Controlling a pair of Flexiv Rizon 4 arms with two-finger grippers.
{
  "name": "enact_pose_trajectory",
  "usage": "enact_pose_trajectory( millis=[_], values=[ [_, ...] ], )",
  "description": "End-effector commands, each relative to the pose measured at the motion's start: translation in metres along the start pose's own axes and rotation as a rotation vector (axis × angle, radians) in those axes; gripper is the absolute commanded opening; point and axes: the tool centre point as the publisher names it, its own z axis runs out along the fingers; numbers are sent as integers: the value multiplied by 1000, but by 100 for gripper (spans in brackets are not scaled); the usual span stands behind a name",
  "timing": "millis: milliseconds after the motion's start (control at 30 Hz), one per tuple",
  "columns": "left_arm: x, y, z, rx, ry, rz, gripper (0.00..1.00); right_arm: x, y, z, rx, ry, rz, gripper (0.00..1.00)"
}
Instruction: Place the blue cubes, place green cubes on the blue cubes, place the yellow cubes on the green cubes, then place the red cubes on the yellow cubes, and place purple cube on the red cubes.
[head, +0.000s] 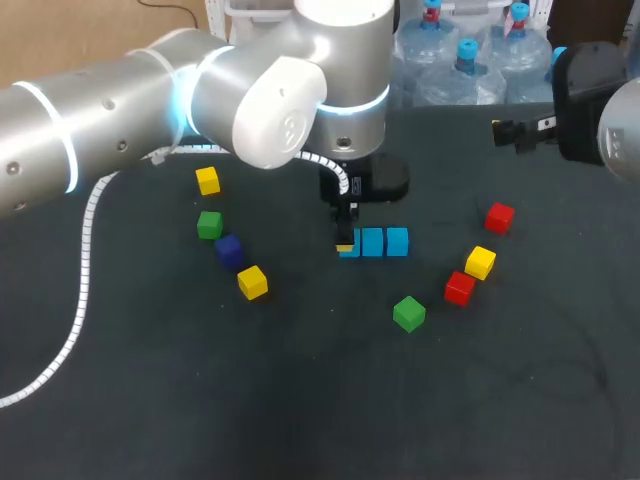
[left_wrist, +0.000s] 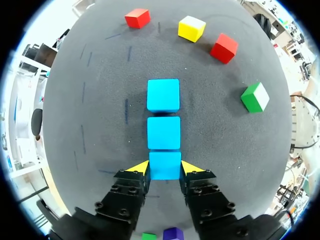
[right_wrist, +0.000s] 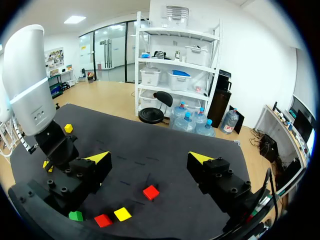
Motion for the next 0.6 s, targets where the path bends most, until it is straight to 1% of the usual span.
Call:
enact_pose_trajectory(
  millis=[33,233,433,600],
  values=[
    [0,2,2,2,6,3,17,2,0,2,-5,-11,1,100],
    [1,1,3,5,10,4,20,2,0,2,-5,-11,1,100],
    [2,1,3,5,12,4,20,2,0,2,-5,-11,1,100],
    [2,1,3,5,13,2,24,2,0,2,-5,-11,1,100]
  ],
)
